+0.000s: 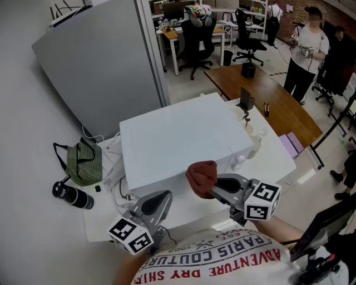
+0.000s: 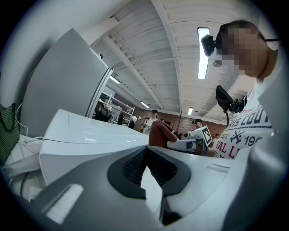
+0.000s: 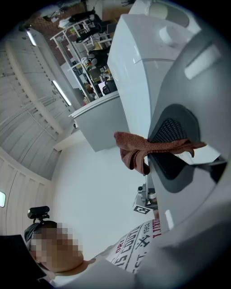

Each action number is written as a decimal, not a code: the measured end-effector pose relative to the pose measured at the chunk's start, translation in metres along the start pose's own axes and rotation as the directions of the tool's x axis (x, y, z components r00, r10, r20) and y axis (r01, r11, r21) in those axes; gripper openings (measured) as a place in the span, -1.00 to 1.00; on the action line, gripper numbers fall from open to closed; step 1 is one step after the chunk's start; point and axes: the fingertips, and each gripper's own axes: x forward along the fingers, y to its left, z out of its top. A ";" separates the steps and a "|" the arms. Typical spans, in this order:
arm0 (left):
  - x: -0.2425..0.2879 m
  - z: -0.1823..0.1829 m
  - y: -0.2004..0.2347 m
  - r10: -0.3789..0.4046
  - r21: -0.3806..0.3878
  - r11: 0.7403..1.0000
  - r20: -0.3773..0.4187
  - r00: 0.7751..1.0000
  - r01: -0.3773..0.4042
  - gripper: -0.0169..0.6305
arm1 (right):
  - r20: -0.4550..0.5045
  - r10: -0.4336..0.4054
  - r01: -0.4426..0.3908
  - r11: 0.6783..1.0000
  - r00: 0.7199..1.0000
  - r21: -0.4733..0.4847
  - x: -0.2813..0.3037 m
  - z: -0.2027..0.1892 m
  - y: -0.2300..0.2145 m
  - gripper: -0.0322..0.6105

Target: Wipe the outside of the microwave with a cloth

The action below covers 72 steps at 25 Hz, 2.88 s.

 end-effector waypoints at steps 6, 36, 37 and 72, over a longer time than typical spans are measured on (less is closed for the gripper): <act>-0.010 0.001 0.009 0.031 -0.006 0.999 0.009 0.999 -0.031 -0.93 | -0.022 0.056 -0.058 0.993 0.998 -0.106 0.028 0.023 0.011 -0.77; -0.119 0.009 0.039 0.254 -0.027 0.967 0.119 0.960 -0.253 -0.93 | -0.662 0.039 -0.337 0.882 0.749 -0.329 0.228 -0.004 0.049 -0.77; -0.118 0.010 0.038 0.250 -0.023 0.968 0.117 0.961 -0.249 -0.93 | -0.662 0.031 -0.336 0.879 0.749 -0.339 0.225 -0.005 0.047 -0.77; 0.089 0.008 -0.036 -0.141 0.026 0.989 -0.059 0.988 0.143 -0.93 | -0.581 -0.300 0.184 0.950 0.757 -0.250 -0.071 0.057 -0.197 -0.76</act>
